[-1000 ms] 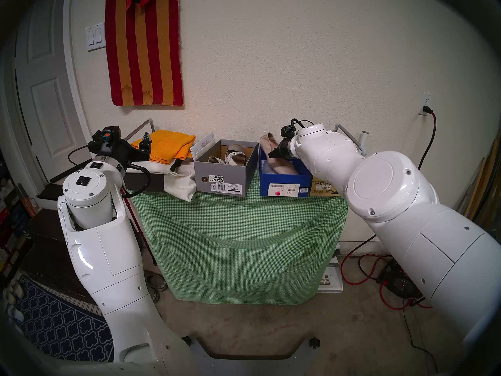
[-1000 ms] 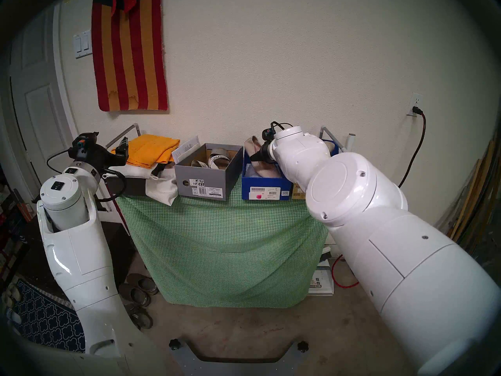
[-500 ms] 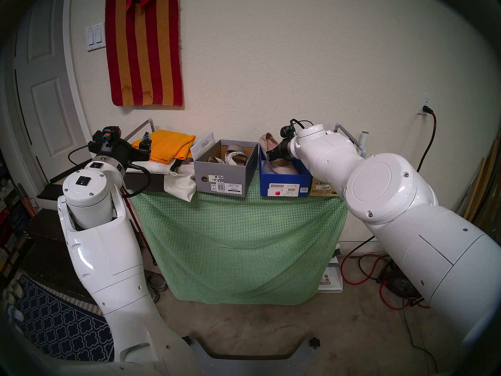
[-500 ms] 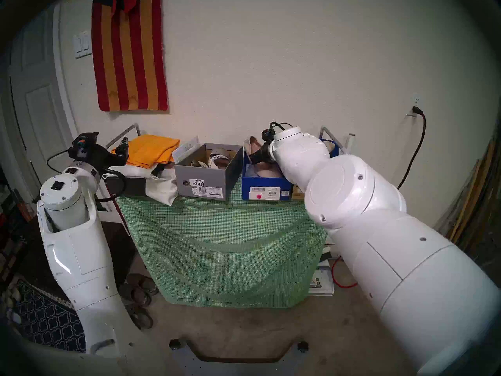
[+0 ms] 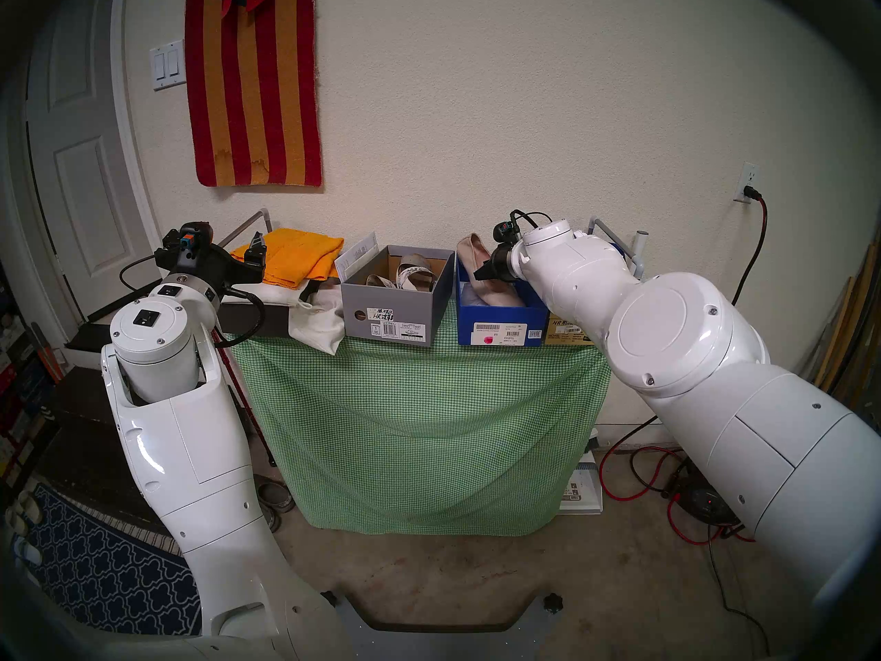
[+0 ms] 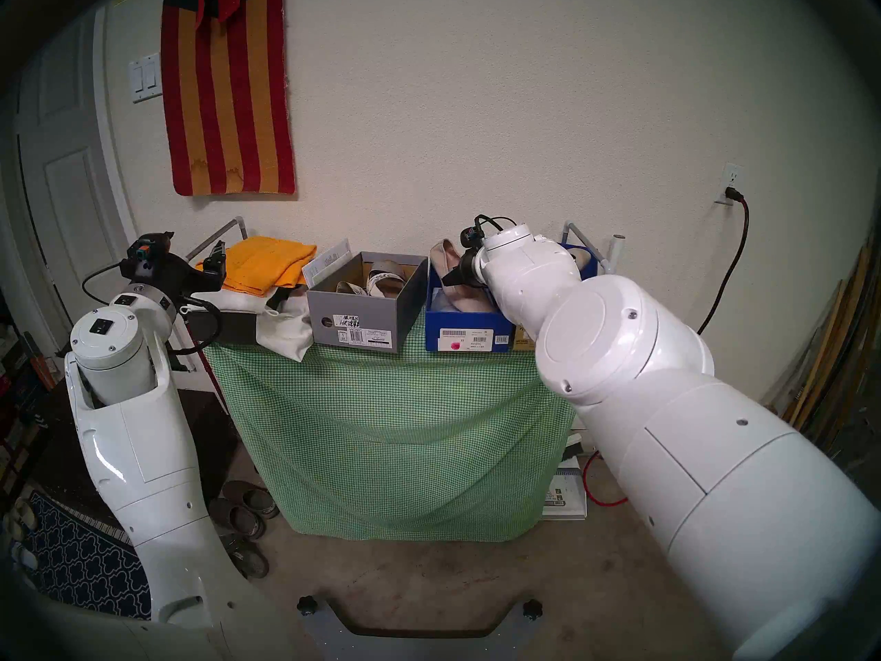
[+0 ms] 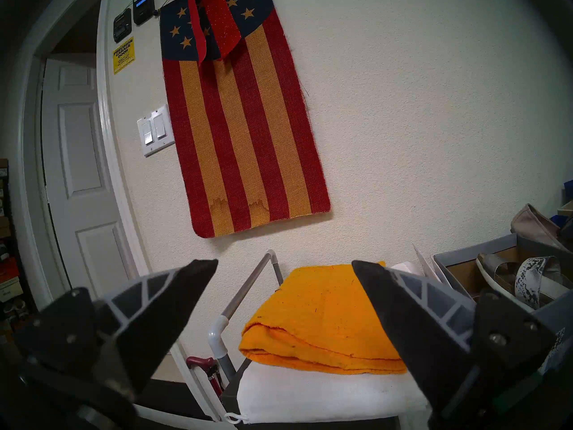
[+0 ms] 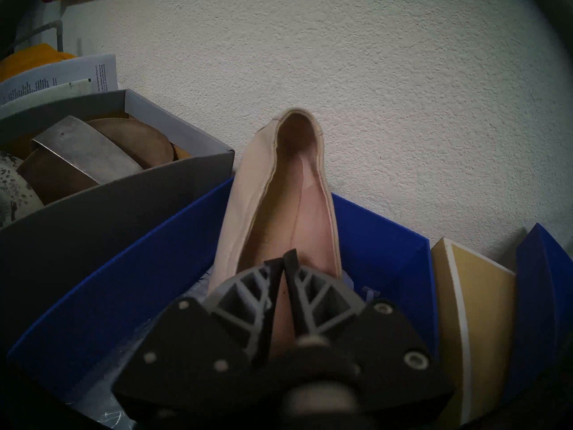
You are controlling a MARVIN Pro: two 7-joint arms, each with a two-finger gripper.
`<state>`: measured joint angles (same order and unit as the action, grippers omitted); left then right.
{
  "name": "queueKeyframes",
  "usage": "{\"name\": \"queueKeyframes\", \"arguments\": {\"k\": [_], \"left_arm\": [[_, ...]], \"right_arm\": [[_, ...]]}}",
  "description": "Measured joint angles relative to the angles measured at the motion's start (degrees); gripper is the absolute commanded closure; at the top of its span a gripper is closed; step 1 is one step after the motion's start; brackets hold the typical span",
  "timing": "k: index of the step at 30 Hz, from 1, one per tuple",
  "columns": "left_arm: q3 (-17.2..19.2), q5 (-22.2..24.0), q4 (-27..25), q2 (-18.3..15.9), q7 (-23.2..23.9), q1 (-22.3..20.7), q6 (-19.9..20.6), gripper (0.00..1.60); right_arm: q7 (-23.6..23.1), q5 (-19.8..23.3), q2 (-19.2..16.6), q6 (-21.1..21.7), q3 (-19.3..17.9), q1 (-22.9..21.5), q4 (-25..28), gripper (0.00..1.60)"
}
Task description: Put shoes into shoe box
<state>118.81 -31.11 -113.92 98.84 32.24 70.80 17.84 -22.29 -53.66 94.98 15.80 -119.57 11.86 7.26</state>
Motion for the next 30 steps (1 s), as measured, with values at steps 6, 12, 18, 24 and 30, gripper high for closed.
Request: {"name": "queueKeyframes", "arguments": {"k": [6,12,18,24,30], "left_arm": [[0.06,-0.11,0.0,0.07,0.1,-0.04,-0.04,0.0],[0.14,-0.2,0.0,0.15,0.17,-0.09,-0.08,0.0],[0.19,-0.28,0.0,0.22,0.24,-0.13,-0.12,0.0],[0.24,-0.38,0.0,0.3,0.32,-0.19,-0.16,0.0],[0.28,-0.45,0.0,0.36,0.38,-0.22,-0.19,0.0]], "right_arm": [[-0.77,-0.58,-0.12,-0.59,0.02,0.02,0.04,0.31],[-1.47,-1.12,-0.59,-1.1,0.03,-0.17,0.29,0.0],[-1.5,-1.56,-1.22,-1.6,0.0,-0.39,0.71,0.0],[-0.93,-1.6,-1.61,-2.22,-0.19,-0.43,0.86,0.02],[-0.47,-1.45,-1.62,-2.66,-0.5,-0.31,0.85,0.21]]}}
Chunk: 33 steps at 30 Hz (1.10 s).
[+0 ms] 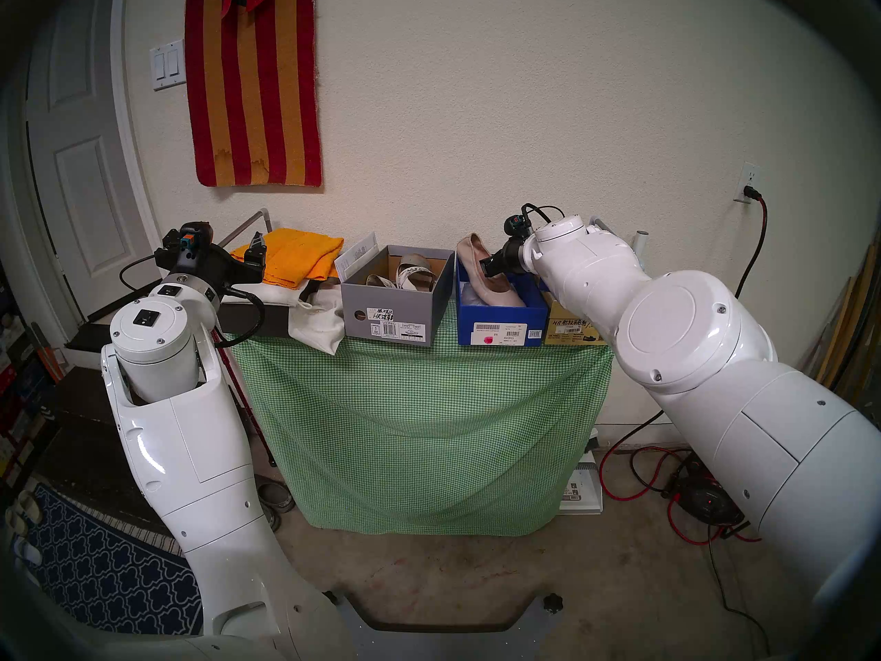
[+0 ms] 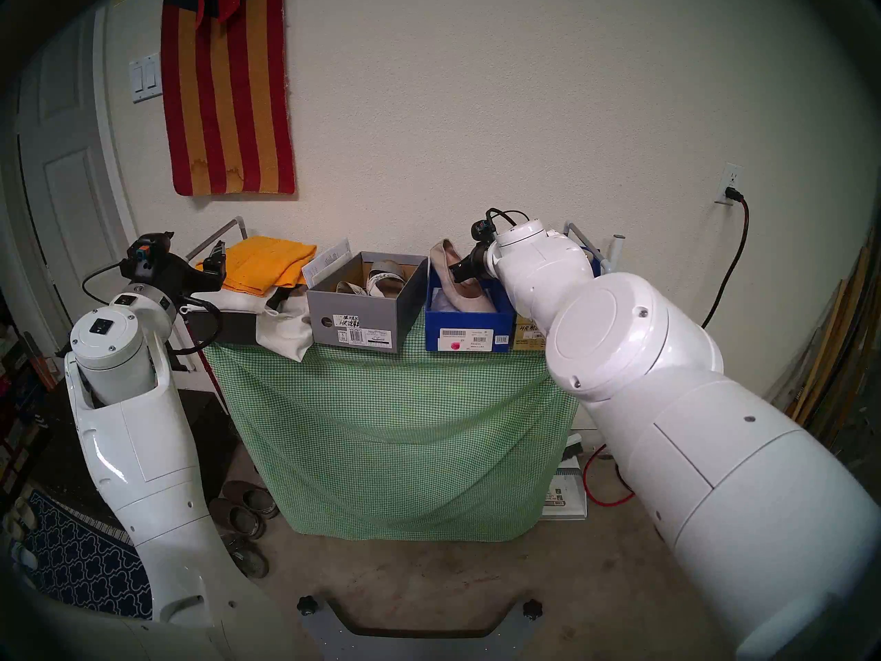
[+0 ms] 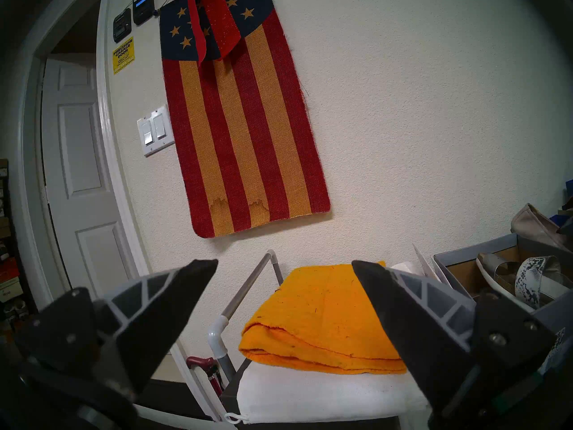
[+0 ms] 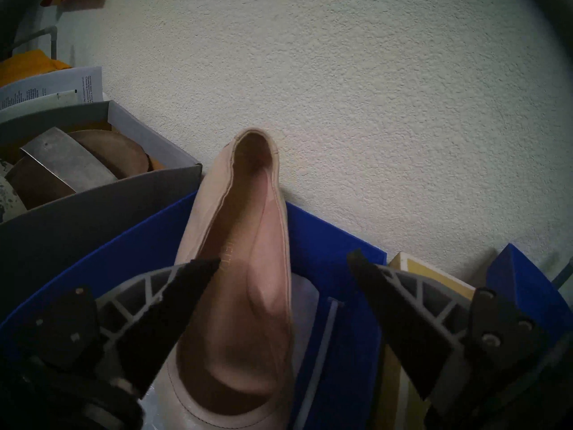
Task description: Put shoes into shoe box
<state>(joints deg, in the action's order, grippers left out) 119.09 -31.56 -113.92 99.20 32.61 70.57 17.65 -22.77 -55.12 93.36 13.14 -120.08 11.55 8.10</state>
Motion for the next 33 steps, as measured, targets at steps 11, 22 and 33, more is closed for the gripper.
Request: {"name": "queueKeyframes", "arguments": {"k": [11,22,33], "left_arm": [[0.11,-0.16,0.0,0.12,0.15,-0.08,-0.09,0.0],[0.21,-0.29,0.0,0.25,0.27,-0.16,-0.15,0.0],[0.32,-0.43,0.0,0.41,0.39,-0.22,-0.23,0.0]], "right_arm": [[1.17,0.17,0.33,-0.44,-0.42,0.01,-0.47,0.87],[1.44,-0.18,0.37,-0.95,-0.23,-0.05,-0.99,1.6],[-2.23,-1.76,-0.27,-2.08,0.73,-0.54,-1.79,0.0]]}}
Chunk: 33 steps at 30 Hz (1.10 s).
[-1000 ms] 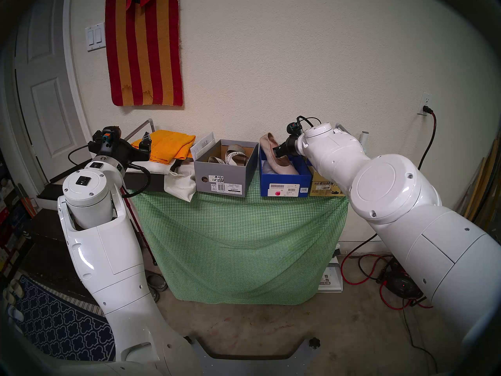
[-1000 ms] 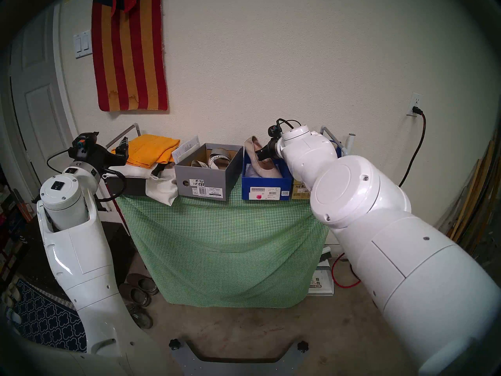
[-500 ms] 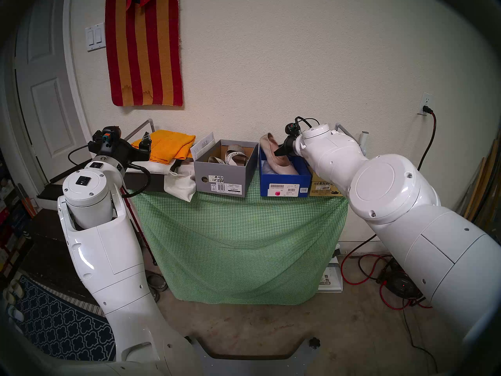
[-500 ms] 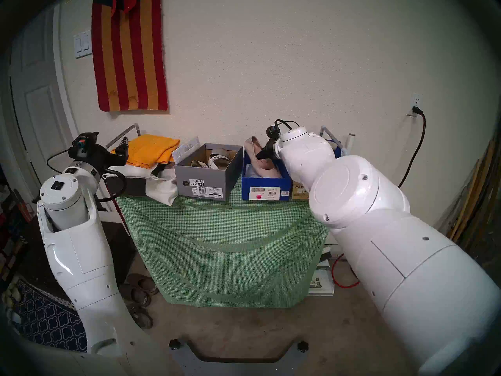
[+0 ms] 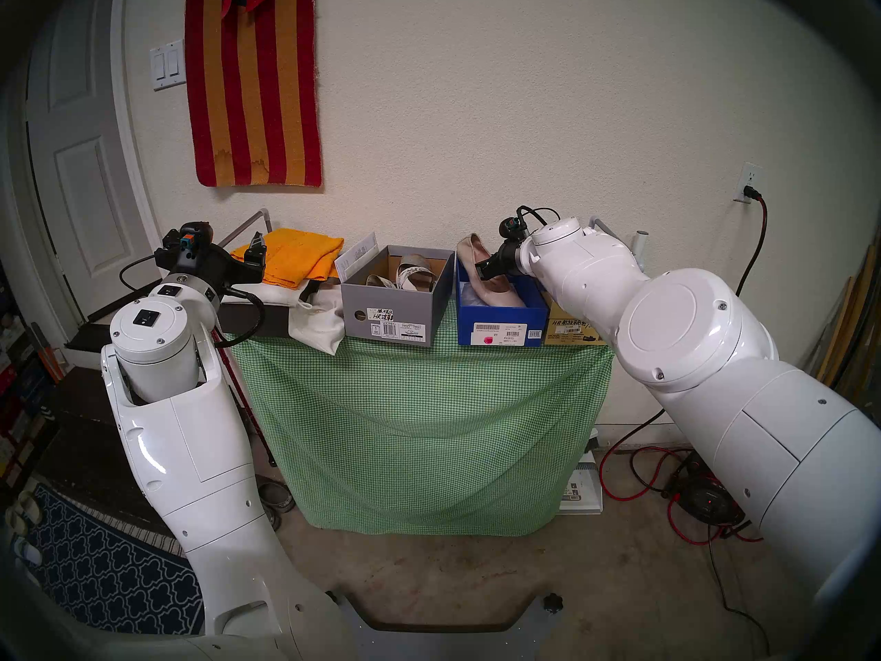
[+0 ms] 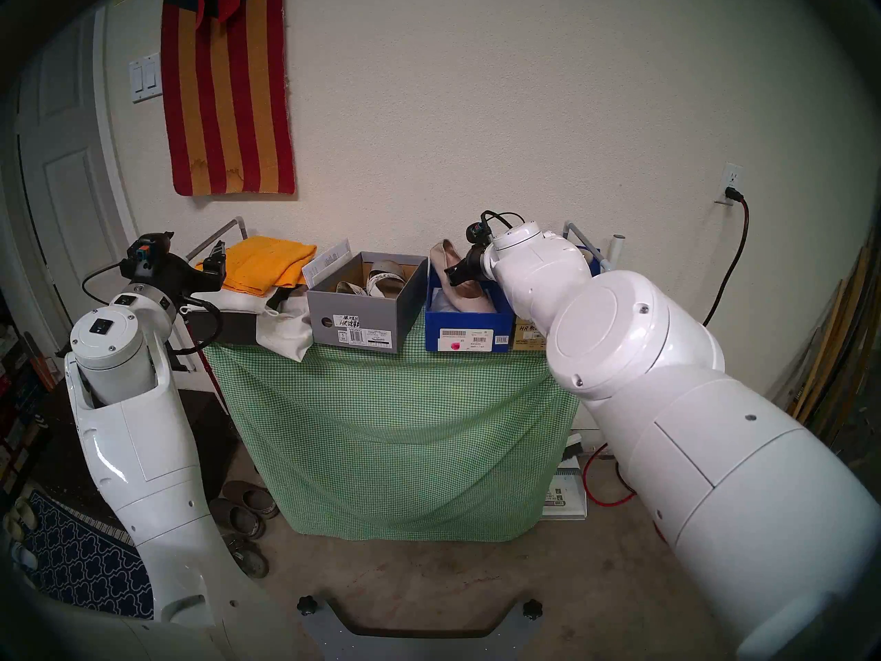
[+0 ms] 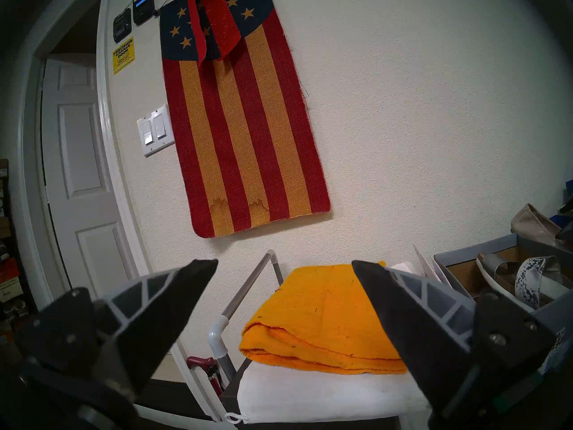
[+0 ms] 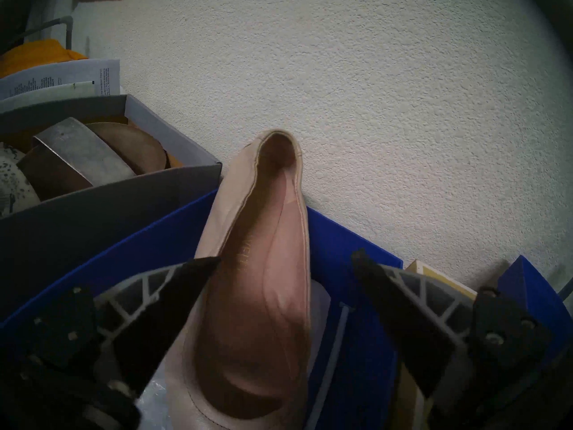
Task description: Put shoes into shoe box
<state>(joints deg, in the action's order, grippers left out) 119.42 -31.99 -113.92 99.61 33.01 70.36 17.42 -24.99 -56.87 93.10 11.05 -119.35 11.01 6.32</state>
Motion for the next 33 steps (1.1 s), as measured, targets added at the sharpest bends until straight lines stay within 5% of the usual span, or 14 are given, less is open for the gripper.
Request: {"name": "queueKeyframes", "arguments": {"k": [33], "left_arm": [[0.32,-0.5,0.0,0.4,0.38,-0.29,-0.2,0.0]], "right_arm": [[-2.86,-3.37,-1.09,1.07,0.47,-0.66,0.53,0.0]]}}
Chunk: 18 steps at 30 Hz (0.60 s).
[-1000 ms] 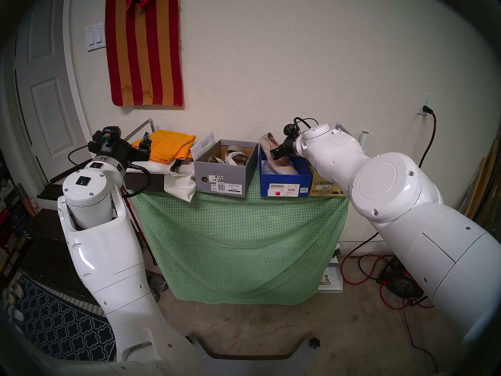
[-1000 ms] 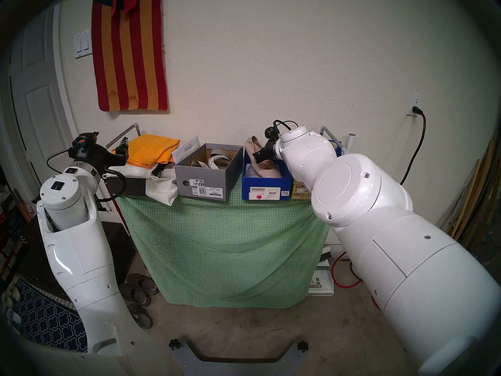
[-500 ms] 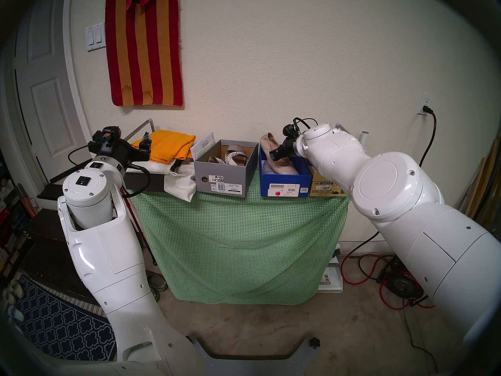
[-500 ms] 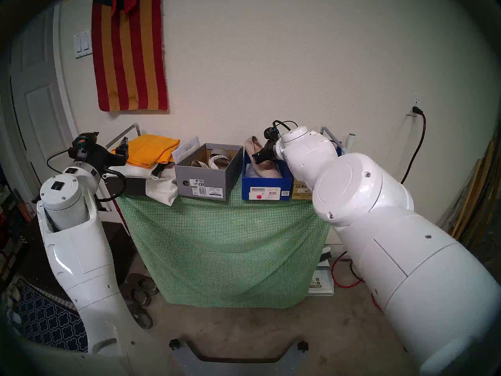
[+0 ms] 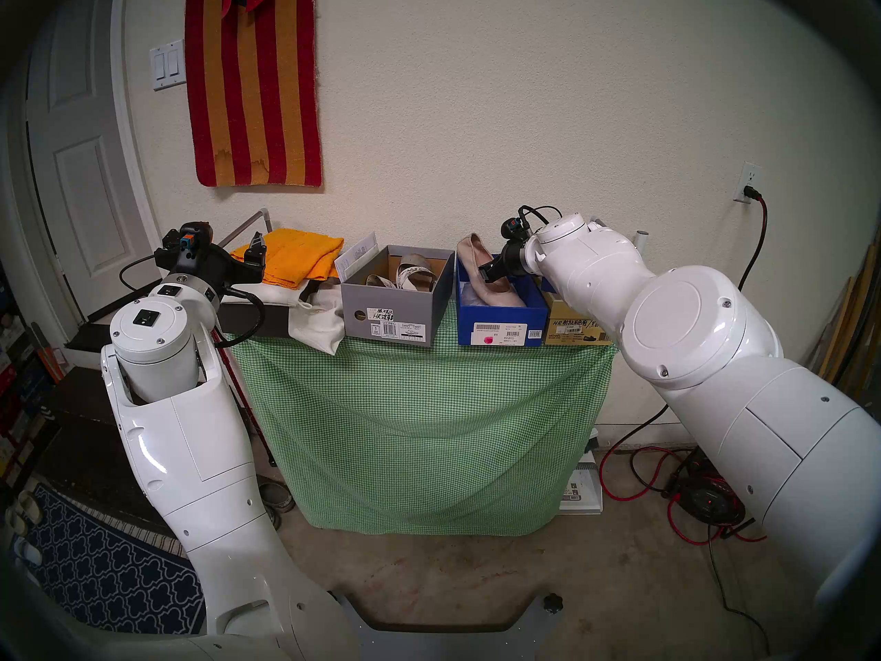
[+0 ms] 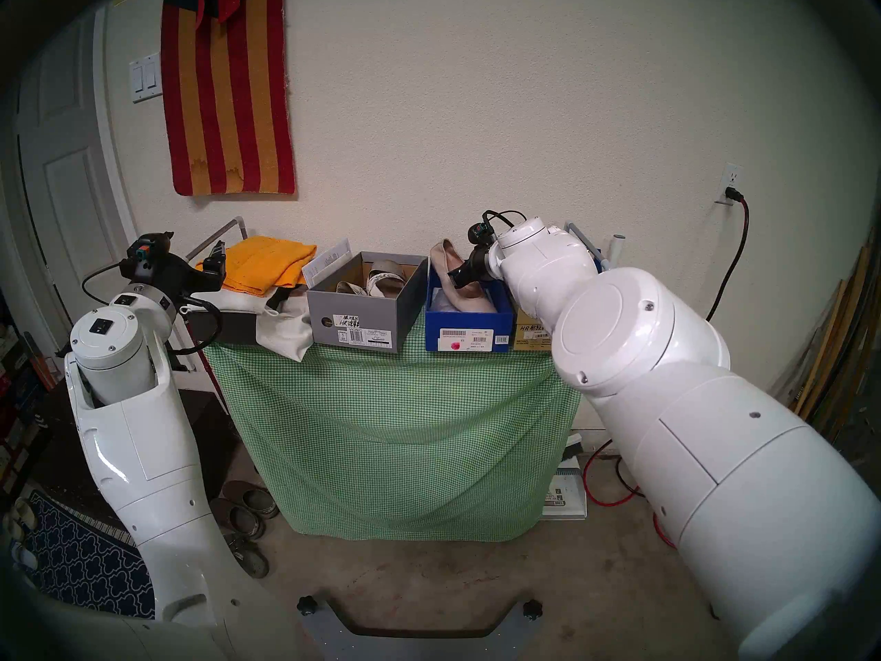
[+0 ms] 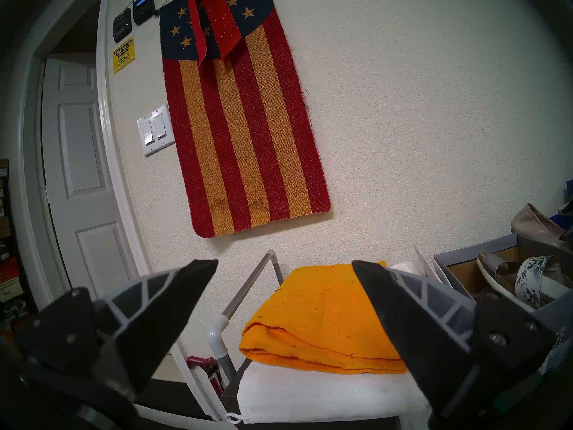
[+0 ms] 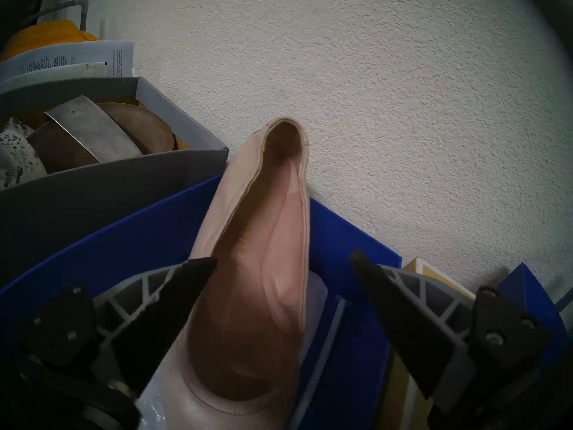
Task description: Put shoes into shoe box
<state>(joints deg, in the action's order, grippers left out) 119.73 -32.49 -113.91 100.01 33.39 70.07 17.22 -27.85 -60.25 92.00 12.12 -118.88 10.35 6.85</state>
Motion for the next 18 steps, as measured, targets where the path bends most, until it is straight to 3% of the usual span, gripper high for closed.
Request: {"name": "queueKeyframes", "arguments": {"k": [18], "left_arm": [[0.17,-0.3,0.0,0.19,0.22,-0.19,-0.11,0.0]], "right_arm": [[-0.16,-2.43,-0.02,3.13,0.84,-0.45,-0.01,0.0]]}}
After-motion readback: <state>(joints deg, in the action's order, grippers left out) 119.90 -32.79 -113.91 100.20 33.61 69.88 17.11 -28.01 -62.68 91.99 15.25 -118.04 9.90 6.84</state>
